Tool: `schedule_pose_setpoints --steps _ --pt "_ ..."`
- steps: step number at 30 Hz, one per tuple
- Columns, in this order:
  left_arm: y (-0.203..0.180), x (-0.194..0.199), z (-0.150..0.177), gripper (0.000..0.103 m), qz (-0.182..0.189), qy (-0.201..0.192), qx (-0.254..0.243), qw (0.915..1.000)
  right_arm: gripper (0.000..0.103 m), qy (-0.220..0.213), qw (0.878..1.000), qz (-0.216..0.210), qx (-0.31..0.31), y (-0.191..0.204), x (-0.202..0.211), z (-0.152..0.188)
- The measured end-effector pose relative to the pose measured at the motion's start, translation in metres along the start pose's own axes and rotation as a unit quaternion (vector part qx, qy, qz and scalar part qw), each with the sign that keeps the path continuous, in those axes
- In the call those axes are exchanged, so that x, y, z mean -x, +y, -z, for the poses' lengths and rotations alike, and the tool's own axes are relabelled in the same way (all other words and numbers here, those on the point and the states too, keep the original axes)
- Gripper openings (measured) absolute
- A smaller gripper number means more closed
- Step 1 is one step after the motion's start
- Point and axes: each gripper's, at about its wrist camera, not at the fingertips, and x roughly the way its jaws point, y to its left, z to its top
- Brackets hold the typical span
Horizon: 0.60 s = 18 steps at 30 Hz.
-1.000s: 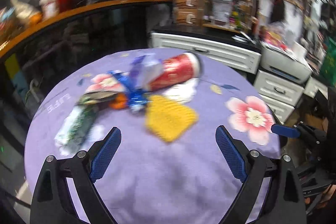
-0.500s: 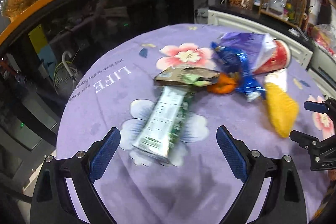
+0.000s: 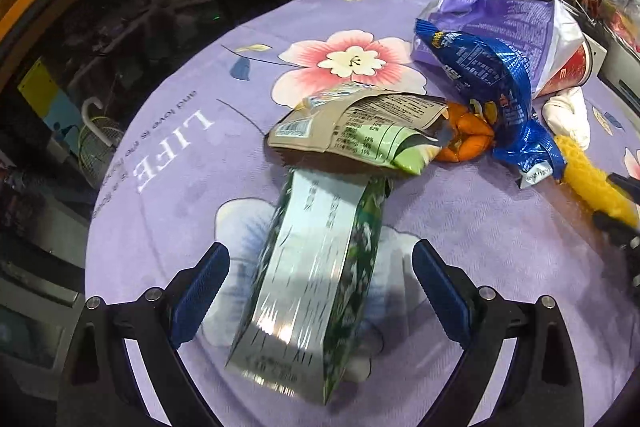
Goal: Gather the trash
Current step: 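Grasp the yellow foam net with the right tool while the left tool grasps the green milk carton, then carry the yellow net and milk carton toward the black bin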
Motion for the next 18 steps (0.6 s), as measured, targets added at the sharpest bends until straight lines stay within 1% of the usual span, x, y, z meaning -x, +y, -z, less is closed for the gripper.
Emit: schedule_pose_setpoints --steps 1,2,3,4,5,6,7,11,15,18 --pt "0.0 -0.002 0.0 0.089 -0.001 0.001 -0.001 1.0 0.018 -0.004 1.0 -0.004 -0.003 -0.002 0.004 0.001" --pt "0.001 -0.003 0.0 0.082 0.003 0.003 0.001 1.0 0.015 -0.01 1.0 -0.006 -0.004 -0.002 0.009 0.002" --pt "0.003 -0.004 0.0 0.078 0.007 0.006 0.006 0.9999 0.013 -0.017 1.0 -0.007 -0.003 -0.002 0.013 0.003" --pt "0.005 -0.006 0.001 0.066 0.012 0.009 0.014 0.9998 0.012 -0.027 1.0 -0.009 0.002 -0.002 0.019 0.005" --pt "0.007 -0.006 0.003 0.059 0.016 0.01 0.02 0.9996 0.011 -0.035 0.999 -0.011 0.008 -0.001 0.025 0.008" --pt "0.01 -0.006 0.004 0.057 0.022 0.008 0.029 0.9993 0.011 -0.042 0.999 -0.01 0.012 0.0 0.03 0.012" --pt "0.013 -0.004 0.006 0.05 0.029 0.006 0.037 0.9989 0.011 -0.047 0.999 -0.011 0.013 0.0 0.034 0.013" --pt "0.024 0.01 0.02 0.05 0.058 -0.013 0.076 0.9953 0.011 -0.067 0.997 -0.028 -0.001 -0.003 0.053 0.027" --pt "0.018 0.032 0.04 0.05 0.077 -0.038 0.082 0.9929 0.011 -0.079 0.996 -0.048 -0.019 -0.008 0.071 0.044" --pt "0.005 0.054 0.059 0.05 0.1 -0.061 0.082 0.9897 0.011 -0.085 0.994 -0.063 -0.038 -0.013 0.079 0.058"
